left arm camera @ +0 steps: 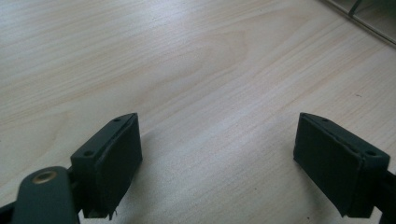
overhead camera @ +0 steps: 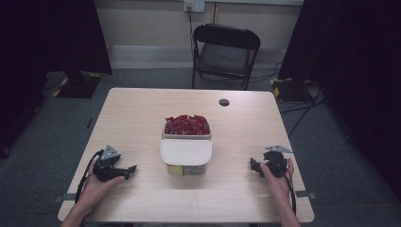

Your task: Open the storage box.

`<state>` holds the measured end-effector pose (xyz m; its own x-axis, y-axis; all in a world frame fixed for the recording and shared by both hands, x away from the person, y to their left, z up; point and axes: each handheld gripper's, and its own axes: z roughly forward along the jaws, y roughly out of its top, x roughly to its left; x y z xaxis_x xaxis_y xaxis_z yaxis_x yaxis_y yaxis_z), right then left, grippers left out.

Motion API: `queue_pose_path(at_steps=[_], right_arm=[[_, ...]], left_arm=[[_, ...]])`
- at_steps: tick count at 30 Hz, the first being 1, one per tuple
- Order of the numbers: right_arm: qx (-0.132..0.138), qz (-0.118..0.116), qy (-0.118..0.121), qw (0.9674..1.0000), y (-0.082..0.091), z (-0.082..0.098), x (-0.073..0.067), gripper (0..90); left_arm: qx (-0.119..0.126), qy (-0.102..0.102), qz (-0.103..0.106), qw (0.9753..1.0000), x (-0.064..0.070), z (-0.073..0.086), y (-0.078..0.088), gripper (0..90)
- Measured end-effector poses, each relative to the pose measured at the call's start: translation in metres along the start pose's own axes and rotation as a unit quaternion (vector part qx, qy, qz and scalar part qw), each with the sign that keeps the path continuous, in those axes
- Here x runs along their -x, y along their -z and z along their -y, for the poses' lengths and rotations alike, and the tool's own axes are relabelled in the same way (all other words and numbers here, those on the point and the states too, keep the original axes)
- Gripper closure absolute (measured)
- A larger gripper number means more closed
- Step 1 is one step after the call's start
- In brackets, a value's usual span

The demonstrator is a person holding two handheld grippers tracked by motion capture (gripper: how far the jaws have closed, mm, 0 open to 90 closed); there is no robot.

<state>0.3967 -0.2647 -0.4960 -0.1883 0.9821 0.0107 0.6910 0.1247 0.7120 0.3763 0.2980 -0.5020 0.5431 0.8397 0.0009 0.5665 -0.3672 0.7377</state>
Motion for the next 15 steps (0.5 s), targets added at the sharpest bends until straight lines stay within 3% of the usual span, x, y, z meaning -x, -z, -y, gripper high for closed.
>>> queue_pose_path(at_steps=[3, 9, 15], right_arm=[[0.002, -0.017, -0.003, 0.9999, 0.003, 0.000, -0.001, 14.1], [0.012, -0.025, 0.007, 0.9996, 0.008, -0.002, -0.007, 14.2], [0.028, -0.056, -0.006, 0.9980, 0.014, -0.004, -0.010, 14.5]], left_arm=[[0.000, 0.000, 0.000, 1.0000, 0.000, 0.000, 0.000, 14.7], [0.000, 0.000, 0.000, 1.0000, 0.000, 0.000, 0.000, 14.7], [0.000, 0.000, 0.000, 1.0000, 0.000, 0.000, 0.000, 14.7]])
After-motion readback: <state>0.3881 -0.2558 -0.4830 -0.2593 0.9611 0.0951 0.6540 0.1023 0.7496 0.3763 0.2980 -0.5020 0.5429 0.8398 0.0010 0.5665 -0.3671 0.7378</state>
